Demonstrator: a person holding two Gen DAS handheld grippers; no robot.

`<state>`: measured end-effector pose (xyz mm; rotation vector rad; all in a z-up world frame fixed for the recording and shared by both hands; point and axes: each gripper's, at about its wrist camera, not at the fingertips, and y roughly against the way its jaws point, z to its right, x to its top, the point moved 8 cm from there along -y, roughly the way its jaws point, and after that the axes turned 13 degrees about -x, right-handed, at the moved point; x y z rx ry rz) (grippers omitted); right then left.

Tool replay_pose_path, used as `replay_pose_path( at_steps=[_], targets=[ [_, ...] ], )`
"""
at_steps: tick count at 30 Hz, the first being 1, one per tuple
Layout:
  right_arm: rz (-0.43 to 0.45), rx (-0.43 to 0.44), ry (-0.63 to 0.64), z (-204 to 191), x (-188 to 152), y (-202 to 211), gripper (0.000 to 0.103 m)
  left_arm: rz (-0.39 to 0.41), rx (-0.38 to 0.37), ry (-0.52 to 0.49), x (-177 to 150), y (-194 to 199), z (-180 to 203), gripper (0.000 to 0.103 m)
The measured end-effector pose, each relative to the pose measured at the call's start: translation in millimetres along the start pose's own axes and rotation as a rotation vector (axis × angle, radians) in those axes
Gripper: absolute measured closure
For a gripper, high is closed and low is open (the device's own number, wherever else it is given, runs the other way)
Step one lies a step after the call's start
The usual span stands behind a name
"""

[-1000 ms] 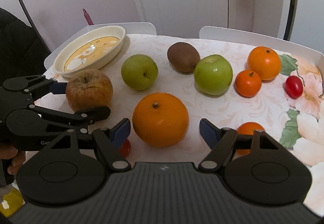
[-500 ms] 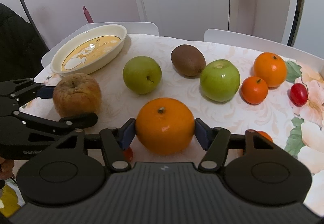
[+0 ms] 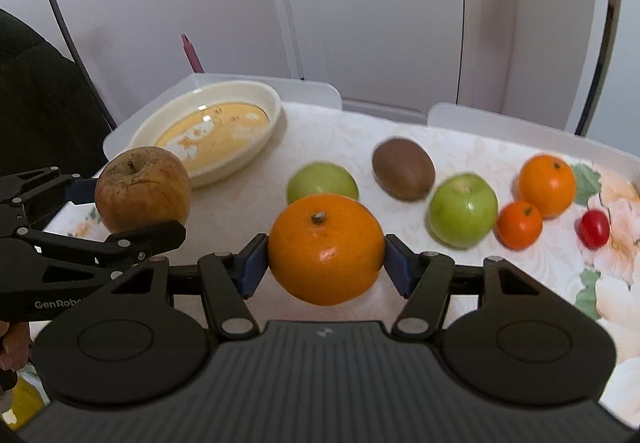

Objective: Organize fruits
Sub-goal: 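Carry the apple with the left tool while the right tool carries the orange to the bowl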

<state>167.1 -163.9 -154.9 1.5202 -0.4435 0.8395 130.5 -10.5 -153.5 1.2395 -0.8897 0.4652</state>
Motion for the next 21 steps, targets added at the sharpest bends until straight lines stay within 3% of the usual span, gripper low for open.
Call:
replay_pose_path(
  at_steps=[11,21],
  targets=[
    [0.021,0.028,0.006,-36.6,49.0,5.6,0.027,0.017,0.051,0.045,34.9,25.1,-53.4,0.025],
    [0.023,0.044,0.001,-70.2,93.5,-20.6,0.027,-0.007,0.049,0.056,59.9,2.7,-107.1,0.025]
  ],
)
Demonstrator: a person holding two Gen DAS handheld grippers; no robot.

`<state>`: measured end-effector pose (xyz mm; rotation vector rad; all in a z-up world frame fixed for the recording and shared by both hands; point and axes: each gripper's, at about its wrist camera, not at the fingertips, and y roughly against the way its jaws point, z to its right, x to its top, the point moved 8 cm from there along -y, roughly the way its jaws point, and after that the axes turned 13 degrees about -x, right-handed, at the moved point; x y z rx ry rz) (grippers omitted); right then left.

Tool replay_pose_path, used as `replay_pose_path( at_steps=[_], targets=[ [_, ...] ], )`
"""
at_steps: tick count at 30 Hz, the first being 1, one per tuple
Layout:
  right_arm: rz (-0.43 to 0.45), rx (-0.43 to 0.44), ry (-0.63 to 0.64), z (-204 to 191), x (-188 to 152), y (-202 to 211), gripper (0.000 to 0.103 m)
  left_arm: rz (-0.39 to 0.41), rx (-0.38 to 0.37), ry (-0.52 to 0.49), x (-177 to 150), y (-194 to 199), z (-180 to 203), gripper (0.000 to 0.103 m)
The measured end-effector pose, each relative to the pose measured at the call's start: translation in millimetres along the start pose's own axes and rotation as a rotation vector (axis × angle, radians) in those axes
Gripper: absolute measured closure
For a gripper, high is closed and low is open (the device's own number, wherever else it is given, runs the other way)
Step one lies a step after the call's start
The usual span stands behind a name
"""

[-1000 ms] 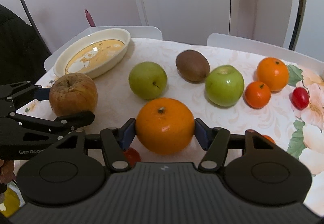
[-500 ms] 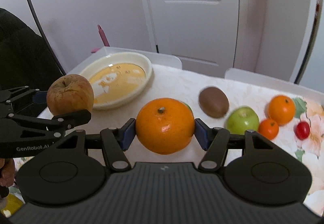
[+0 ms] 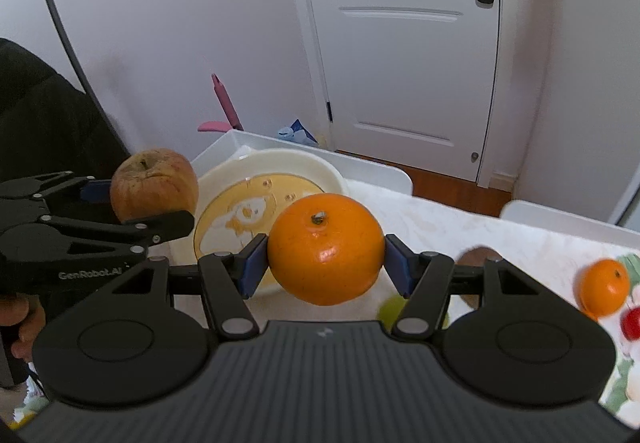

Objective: Organize fruits
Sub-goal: 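Carry the apple with the left tool while the right tool carries the orange to the bowl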

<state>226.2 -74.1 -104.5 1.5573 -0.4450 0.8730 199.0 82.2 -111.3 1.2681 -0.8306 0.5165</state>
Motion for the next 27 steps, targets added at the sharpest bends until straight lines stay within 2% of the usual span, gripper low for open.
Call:
replay_pose_path(
  at_steps=[13,20,27],
  targets=[
    [-0.023,-0.053,-0.024,-11.2,31.9,-39.0,0.027,-0.055,-0.056,-0.02,19.3,-67.7,-38.9,0.025],
    [-0.053,-0.077,-0.05,-11.8,28.9,-58.3,0.027,-0.112,-0.067,-0.063,10.0,-103.5,-44.5,0.025],
    [-0.076,-0.088,-0.054,-12.3,31.2,-68.6,0.027,-0.144,-0.075,-0.115,4.0,-117.9,-42.4,0.025]
  ],
)
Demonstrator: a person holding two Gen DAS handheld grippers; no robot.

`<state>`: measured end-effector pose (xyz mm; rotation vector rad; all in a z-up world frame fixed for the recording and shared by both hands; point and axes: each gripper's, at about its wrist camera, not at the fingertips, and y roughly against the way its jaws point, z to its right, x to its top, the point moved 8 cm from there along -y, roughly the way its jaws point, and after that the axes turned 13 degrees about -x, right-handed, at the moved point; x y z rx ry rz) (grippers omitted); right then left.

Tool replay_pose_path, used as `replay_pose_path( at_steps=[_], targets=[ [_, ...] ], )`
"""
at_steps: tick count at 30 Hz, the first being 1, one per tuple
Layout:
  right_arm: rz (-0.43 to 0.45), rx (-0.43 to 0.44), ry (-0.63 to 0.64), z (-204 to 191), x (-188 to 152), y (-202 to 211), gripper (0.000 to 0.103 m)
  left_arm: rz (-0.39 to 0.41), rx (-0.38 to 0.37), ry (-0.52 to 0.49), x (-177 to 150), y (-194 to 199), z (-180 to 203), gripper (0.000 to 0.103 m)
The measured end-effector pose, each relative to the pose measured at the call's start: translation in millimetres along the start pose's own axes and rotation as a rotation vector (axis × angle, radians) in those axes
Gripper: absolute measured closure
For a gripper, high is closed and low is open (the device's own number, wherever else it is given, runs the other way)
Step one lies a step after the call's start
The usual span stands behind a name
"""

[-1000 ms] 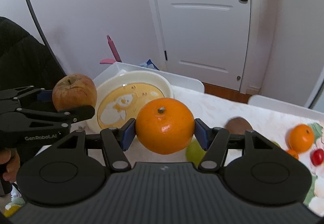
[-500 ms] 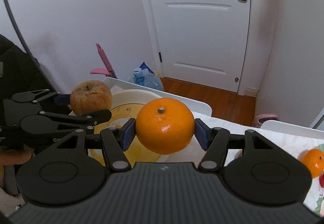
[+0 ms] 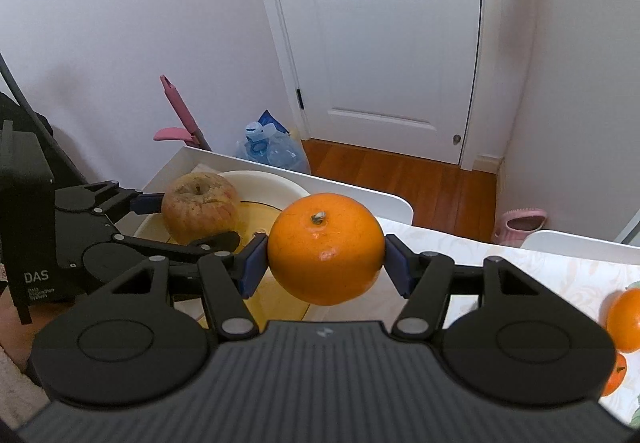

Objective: Organize fruits
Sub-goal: 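Carry the apple with the left tool while the right tool carries the orange to the bowl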

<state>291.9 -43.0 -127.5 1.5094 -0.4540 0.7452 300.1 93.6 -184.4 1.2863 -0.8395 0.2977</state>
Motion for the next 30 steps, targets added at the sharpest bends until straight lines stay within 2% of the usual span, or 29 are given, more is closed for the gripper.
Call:
replay_pose_path(
  at_steps=[9,13,16,21,30],
  targets=[
    [-0.007,-0.014,0.001,-5.0,3.3,-2.1,0.027,0.014,0.016,-0.021,1.8,-3.8,-3.0,0.025],
    [-0.005,-0.013,0.006,-6.0,3.7,-0.6,0.026,-0.003,0.012,-0.019,0.7,-2.4,-2.6,0.023],
    [0.0,-0.01,0.005,-5.3,5.5,0.4,0.027,0.027,0.008,-0.026,3.2,10.5,1.0,0.009],
    [0.005,-0.003,0.012,-4.8,5.5,1.6,0.026,0.027,-0.001,-0.007,1.5,28.4,2.0,0.007],
    [0.023,0.042,0.165,-26.9,4.9,-4.2,0.026,0.022,0.017,0.069,-15.4,65.0,2.4,0.003]
  ],
)
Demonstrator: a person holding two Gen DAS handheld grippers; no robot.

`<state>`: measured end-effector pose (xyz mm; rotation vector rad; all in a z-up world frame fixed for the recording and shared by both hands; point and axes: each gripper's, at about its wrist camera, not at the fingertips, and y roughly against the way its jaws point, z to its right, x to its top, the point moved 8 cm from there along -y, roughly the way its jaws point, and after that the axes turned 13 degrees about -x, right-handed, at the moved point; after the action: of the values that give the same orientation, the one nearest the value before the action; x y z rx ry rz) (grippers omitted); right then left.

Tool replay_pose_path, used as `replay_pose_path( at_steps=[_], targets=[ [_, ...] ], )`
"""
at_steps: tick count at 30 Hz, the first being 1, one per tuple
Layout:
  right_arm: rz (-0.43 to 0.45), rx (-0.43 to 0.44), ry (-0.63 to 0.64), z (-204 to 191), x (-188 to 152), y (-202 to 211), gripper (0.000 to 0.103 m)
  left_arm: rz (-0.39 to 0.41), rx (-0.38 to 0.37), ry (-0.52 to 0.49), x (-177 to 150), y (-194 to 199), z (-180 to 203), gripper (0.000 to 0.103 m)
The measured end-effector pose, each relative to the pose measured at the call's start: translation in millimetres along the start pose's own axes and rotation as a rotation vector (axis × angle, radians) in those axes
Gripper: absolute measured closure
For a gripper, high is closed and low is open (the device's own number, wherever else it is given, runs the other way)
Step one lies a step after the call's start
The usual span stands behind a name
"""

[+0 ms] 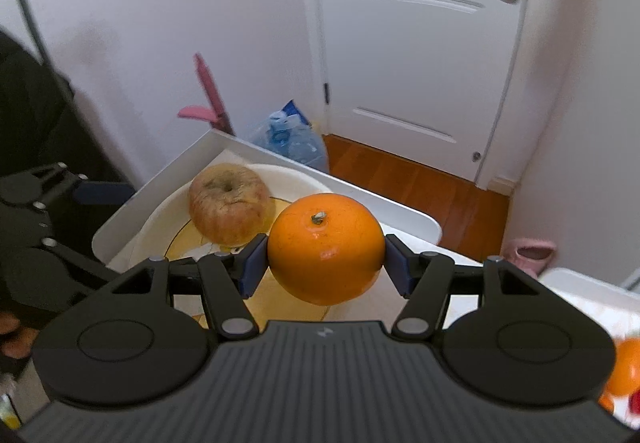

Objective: Organize fruits
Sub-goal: 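Carry the apple with the left tool while the right tool carries the orange to the bowl, then open both tools to release apple and orange into the bowl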

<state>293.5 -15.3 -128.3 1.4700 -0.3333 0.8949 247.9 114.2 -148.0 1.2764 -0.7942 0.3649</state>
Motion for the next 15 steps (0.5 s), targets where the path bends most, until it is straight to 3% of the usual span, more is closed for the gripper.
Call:
replay_pose_path(
  at_steps=[15],
  targets=[
    [-0.014,0.01,0.184,-45.6,-10.5,-54.8,0.026,-0.023,0.053,0.047,-20.1,23.2,-11.8,0.002]
  ],
)
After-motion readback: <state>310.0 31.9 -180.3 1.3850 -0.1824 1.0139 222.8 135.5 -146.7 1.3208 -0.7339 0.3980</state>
